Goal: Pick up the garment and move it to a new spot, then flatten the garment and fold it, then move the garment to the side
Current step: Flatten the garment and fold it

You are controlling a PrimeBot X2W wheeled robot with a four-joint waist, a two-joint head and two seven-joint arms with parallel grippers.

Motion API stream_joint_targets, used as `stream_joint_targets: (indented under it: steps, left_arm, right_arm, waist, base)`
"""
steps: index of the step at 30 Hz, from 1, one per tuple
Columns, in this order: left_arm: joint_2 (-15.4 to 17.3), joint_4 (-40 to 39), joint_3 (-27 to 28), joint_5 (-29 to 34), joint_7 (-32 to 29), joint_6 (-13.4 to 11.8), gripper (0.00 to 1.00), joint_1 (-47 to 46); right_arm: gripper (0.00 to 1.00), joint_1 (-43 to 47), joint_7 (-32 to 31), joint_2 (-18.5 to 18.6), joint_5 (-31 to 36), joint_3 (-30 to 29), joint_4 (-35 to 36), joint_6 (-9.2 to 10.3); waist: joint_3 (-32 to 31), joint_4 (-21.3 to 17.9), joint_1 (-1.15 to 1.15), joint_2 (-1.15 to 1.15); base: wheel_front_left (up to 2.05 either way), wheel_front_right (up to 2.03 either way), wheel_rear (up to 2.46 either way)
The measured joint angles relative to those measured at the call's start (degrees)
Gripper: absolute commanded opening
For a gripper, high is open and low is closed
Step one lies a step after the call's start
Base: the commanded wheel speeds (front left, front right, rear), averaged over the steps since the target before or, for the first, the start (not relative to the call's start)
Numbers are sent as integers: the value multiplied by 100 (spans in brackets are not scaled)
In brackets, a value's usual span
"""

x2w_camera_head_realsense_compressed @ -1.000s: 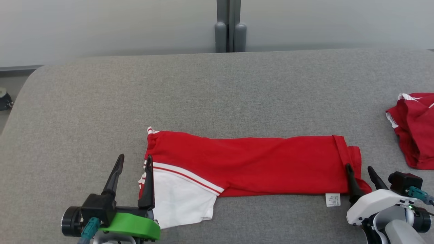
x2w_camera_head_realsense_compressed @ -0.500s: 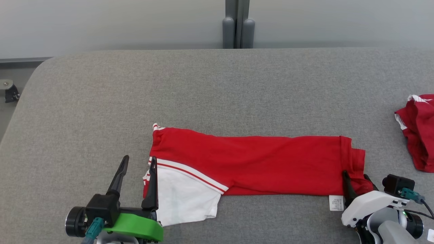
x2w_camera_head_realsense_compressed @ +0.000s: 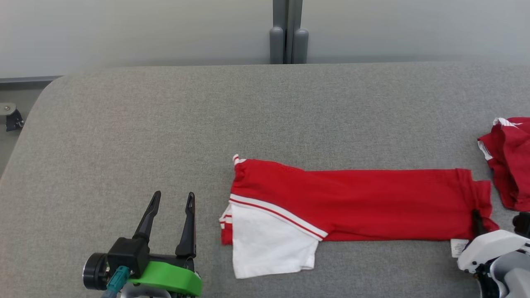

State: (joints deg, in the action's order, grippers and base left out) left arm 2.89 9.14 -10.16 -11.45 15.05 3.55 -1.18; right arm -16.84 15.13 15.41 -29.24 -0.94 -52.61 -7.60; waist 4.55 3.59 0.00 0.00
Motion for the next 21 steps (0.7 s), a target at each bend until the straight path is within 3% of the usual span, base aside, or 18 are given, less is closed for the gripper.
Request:
stream_joint_targets:
  steps: [4,10,21]
  left_arm:
    - [0,24,-8,-19,0,-1,100,8]
    - [0,40,55,-111,0,-4,100,86]
    - [-1,33,26,-168,0,-29,100,199]
  right_arm:
    - [0,-15,0,97,202,-421,31,3]
    - [0,-16,-2,-253,100,-356,412,7]
    - [0,17,-709,-876,-332,822,2157,8]
  waist:
    - [-49,-7,0,0]
    - [-201,-39,0,0]
    - [-472,-111,0,0]
  base:
    - [0,0,0]
    - [0,0,0]
    - [0,0,0]
